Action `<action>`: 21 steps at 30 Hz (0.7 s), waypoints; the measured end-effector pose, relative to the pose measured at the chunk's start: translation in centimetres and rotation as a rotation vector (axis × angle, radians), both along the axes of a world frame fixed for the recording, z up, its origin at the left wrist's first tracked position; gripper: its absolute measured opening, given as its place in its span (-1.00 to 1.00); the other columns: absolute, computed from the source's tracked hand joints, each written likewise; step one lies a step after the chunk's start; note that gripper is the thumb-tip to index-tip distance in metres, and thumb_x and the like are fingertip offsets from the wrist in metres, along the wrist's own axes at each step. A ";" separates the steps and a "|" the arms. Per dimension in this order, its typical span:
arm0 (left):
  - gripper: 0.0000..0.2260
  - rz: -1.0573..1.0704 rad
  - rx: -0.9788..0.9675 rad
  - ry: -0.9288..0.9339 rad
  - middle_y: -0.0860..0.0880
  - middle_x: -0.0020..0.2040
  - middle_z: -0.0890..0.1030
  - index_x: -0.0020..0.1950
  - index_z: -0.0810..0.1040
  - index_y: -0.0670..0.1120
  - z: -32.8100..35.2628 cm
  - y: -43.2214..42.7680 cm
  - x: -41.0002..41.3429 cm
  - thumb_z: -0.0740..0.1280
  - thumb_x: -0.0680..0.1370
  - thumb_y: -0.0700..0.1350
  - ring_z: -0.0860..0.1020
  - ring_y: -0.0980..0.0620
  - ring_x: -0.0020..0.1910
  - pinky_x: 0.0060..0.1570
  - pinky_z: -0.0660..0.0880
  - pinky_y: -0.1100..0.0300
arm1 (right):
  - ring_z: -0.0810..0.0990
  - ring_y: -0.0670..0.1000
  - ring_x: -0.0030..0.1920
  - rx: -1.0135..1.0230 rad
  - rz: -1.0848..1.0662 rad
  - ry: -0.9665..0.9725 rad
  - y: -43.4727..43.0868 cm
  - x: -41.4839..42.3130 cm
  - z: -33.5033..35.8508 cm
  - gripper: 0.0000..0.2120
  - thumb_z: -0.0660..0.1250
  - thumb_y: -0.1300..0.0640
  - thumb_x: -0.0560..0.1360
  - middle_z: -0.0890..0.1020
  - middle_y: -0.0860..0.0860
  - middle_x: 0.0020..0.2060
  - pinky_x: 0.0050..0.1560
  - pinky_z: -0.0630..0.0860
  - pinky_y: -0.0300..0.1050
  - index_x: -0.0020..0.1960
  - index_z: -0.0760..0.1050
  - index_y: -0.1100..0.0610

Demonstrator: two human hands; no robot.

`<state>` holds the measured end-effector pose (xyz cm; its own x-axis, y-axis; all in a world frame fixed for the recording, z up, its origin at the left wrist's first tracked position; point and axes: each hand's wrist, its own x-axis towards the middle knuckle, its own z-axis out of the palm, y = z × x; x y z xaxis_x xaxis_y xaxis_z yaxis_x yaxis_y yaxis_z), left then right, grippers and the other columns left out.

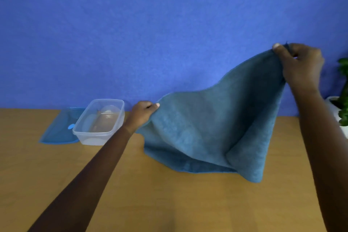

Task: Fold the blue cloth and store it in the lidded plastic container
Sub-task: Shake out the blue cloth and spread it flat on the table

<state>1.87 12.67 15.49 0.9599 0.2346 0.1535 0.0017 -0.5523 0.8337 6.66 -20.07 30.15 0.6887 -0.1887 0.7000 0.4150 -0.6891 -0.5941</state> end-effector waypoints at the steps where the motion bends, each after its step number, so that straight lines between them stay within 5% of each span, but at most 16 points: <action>1: -0.62 -0.042 -0.033 -0.011 -0.16 -0.34 0.35 -0.32 0.43 -0.34 0.7 -0.8 0.0 0.29 0.54 -0.06 0.33 0.01 -0.27 -0.20 0.26 0.14 | 0.34 -0.23 -0.42 -0.011 0.053 0.035 0.9 -0.1 -0.5 -0.60 0.27 -0.03 0.49 0.46 -0.06 -0.54 -0.41 0.22 -0.25 -0.25 0.49 0.32; 4: -0.59 -0.168 -0.079 -0.071 -0.14 -0.33 0.31 -0.28 0.46 -0.34 2.8 -3.4 0.1 0.31 0.47 0.03 0.29 0.03 -0.31 -0.28 0.24 0.16 | 0.34 -0.24 -0.51 -0.069 0.264 0.147 4.2 -0.7 -2.0 -0.64 0.34 0.02 0.46 0.42 -0.12 -0.59 -0.45 0.25 -0.37 -0.27 0.55 0.34; 6: -0.61 -0.260 -0.111 -0.096 -0.14 -0.33 0.32 -0.28 0.44 -0.36 4.4 -5.0 -0.1 0.31 0.49 -0.01 0.28 0.02 -0.31 -0.31 0.23 0.17 | 0.40 -0.28 -0.47 -0.149 0.402 0.238 6.6 -1.7 -3.2 -0.74 0.35 0.09 0.46 0.57 0.01 -0.42 -0.41 0.29 -0.45 -0.21 0.62 0.29; 9: -0.69 -0.338 -0.167 -0.095 -0.07 -0.40 0.37 -0.34 0.46 -0.22 6.3 -6.7 -0.1 0.29 0.53 -0.05 0.32 0.06 -0.39 -0.36 0.25 0.19 | 0.46 -0.47 -0.43 -0.118 0.540 0.300 9.6 -3.4 -5.0 -0.87 0.36 0.16 0.46 0.61 -0.12 -0.29 -0.33 0.35 -0.56 -0.10 0.66 0.16; 12: -0.70 -0.327 -0.196 -0.107 0.01 -0.42 0.37 -0.39 0.42 -0.05 7.5 -7.4 0.1 0.26 0.56 -0.14 0.31 0.13 -0.43 -0.38 0.24 0.20 | 0.51 -0.32 -0.40 0.001 0.561 0.304 11.0 -3.8 -6.4 -0.85 0.35 0.14 0.47 0.60 -0.09 -0.30 -0.33 0.42 -0.46 -0.02 0.64 0.15; 15: -0.74 -0.340 -0.297 -0.095 -0.03 -0.37 0.45 -0.33 0.47 -0.09 8.1 -7.6 -0.2 0.25 0.57 -0.14 0.40 0.09 -0.38 -0.34 0.34 0.23 | 0.53 -0.25 -0.43 0.053 0.642 0.421 11.3 -3.9 -6.8 -0.84 0.35 0.16 0.47 0.57 0.02 -0.30 -0.43 0.49 -0.42 0.01 0.60 0.19; 21: -0.83 -0.367 -0.326 -0.138 0.00 -0.33 0.54 -0.26 0.47 -0.04 7.9 -7.6 -0.6 0.29 0.54 -0.14 0.50 0.18 -0.39 -0.27 0.43 0.29 | 0.46 -0.10 -0.46 -0.087 0.554 0.356 10.9 -3.8 -6.6 -0.77 0.37 0.16 0.46 0.47 0.09 -0.44 -0.38 0.53 -0.14 -0.26 0.53 0.33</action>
<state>1.32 5.05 23.38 0.9640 -0.0580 0.2595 -0.2659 -0.2071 0.9415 2.83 -9.18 23.59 0.8598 0.3071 0.4080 0.5102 -0.4822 -0.7122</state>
